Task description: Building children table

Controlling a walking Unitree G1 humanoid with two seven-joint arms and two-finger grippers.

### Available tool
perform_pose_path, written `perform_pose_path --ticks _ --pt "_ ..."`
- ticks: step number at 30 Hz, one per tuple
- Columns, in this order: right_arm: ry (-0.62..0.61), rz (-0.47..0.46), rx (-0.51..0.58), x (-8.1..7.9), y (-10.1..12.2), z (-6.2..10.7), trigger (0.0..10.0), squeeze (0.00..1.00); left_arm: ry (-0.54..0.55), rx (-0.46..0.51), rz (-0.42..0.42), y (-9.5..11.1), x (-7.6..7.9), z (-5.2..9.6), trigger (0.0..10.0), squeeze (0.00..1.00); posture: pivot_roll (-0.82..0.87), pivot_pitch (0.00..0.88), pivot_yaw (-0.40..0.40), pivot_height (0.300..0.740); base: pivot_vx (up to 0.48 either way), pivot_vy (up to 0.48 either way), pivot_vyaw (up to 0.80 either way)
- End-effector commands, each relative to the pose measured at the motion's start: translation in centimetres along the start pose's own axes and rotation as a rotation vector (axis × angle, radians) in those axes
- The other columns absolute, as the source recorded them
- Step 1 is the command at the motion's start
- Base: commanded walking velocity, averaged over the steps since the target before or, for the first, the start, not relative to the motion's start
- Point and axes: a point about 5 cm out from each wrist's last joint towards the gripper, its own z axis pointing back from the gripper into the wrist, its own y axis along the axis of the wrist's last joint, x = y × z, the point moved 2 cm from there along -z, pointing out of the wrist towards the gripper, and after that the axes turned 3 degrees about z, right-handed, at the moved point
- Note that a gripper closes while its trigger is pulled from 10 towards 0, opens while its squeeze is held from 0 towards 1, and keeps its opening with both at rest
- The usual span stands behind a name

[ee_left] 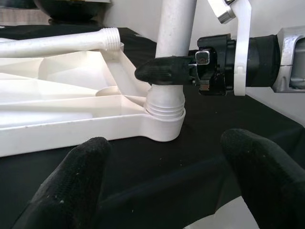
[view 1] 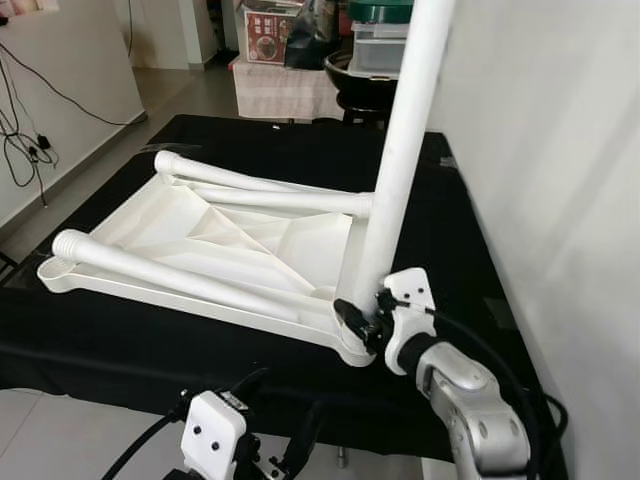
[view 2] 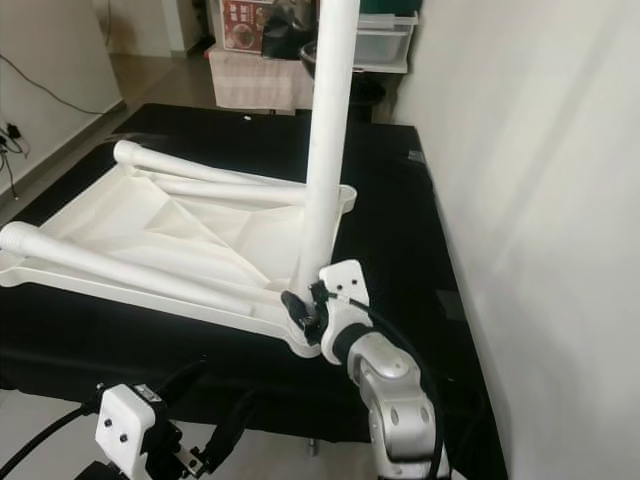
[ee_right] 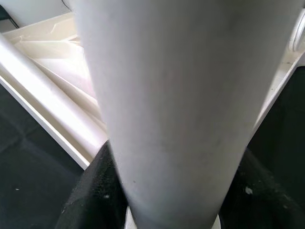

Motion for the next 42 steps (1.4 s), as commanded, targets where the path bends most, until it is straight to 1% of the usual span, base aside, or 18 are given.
perform_pose_path --ticks 1,5,7,9,10,11,12,16,23,24,25,26,35,37,39,40,41,42 --pt "0.103 -0.029 0.013 -0.6 0.6 -0.5 10.0 1.00 0.006 -0.030 0.014 -0.7 -0.2 0.1 10.0 0.00 0.00 0.121 -0.051 0.740 0.000 0.000 0.00" --pt "0.270 -0.033 0.082 -1.9 2.6 -0.7 10.0 1.00 0.006 -0.028 0.015 -0.7 -0.2 0.1 10.0 0.00 0.00 0.118 -0.052 0.740 0.000 0.000 0.00" --pt "0.503 0.046 0.132 -2.8 4.4 -0.5 10.0 1.00 0.004 -0.026 0.017 -0.7 -0.2 0.0 10.0 0.00 0.00 0.115 -0.051 0.740 0.000 0.000 0.00" --pt "0.578 0.067 0.138 -2.9 4.8 -0.3 10.0 1.00 0.004 -0.025 0.017 -0.7 -0.2 -0.1 10.0 0.00 0.00 0.115 -0.051 0.740 0.000 0.000 0.00" --pt "0.676 0.128 0.134 -2.9 5.0 -0.1 10.0 0.42 0.003 -0.025 0.018 -0.7 -0.2 -0.1 10.0 0.00 0.00 0.112 -0.055 0.740 0.000 0.000 0.00" --pt "0.676 0.128 0.134 -2.9 5.0 -0.1 10.0 0.42 0.003 -0.025 0.018 -0.7 -0.2 -0.1 10.0 0.00 0.00 0.112 -0.055 0.740 0.000 0.000 0.00" --pt "0.758 0.175 0.122 -2.7 5.2 0.0 10.0 0.00 0.003 -0.024 0.018 -0.7 -0.2 -0.1 10.0 0.00 0.01 0.112 -0.054 0.740 0.000 0.000 0.00" --pt "0.878 0.256 0.101 -2.2 5.5 -0.1 10.0 0.00 0.004 -0.024 0.019 -0.7 -0.2 -0.1 10.0 0.00 0.01 0.113 -0.055 0.740 0.000 0.000 0.00" --pt "0.943 0.267 0.092 -2.0 5.9 -0.8 10.0 0.00 0.005 -0.024 0.019 -0.7 -0.1 -0.1 10.0 0.00 0.02 0.116 -0.054 0.740 0.000 0.000 0.00" --pt "0.971 0.251 0.087 -2.2 5.9 -1.3 2.4 0.00 0.006 -0.025 0.020 -0.7 -0.1 -0.1 10.0 0.00 0.02 0.117 -0.054 0.740 0.000 0.000 0.00" --pt "0.971 0.251 0.087 -2.2 5.9 -1.3 2.4 0.00 0.006 -0.025 0.020 -0.7 -0.1 -0.1 10.0 0.00 0.02 0.117 -0.054 0.740 0.000 0.000 0.00" --pt "0.994 0.231 0.082 -2.3 5.7 -1.6 0.0 0.00 0.006 -0.025 0.021 -0.7 -0.1 0.0 10.0 0.00 0.02 0.119 -0.054 0.740 0.000 0.000 0.00" --pt "1.025 0.189 0.073 -2.5 4.6 -1.3 0.0 0.00 0.006 -0.026 0.023 -0.6 0.0 0.0 10.0 0.00 0.01 0.127 -0.049 0.740 0.000 0.000 0.00" --pt "0.928 0.183 0.068 -2.2 4.2 -1.8 0.0 0.00 0.004 -0.026 0.024 -0.6 0.0 0.0 10.0 0.00 0.01 0.130 -0.054 0.740 0.000 0.000 0.00" --pt "0.677 0.167 0.064 -1.9 3.3 -2.5 0.0 0.00 0.003 -0.025 0.025 -0.6 0.0 0.1 10.0 0.00 0.01 0.132 -0.057 0.740 0.000 0.000 0.00" --pt "0.377 0.083 0.046 -1.8 2.3 -3.0 0.0 0.00 0.005 -0.024 0.024 -0.5 0.0 0.1 10.0 0.00 0.01 0.136 -0.060 0.740 0.000 0.000 0.00" --pt "0.377 0.083 0.046 -1.8 2.3 -3.0 0.0 0.00 0.005 -0.024 0.024 -0.5 0.0 0.1 10.0 0.00 0.01 0.136 -0.060 0.740 0.000 0.000 0.00" --pt "0.231 0.025 0.038 -1.8 1.8 -2.8 0.0 0.00 0.007 -0.023 0.023 -0.5 -0.1 0.1 10.0 0.00 0.01 0.138 -0.057 0.740 0.000 0.000 0.00"
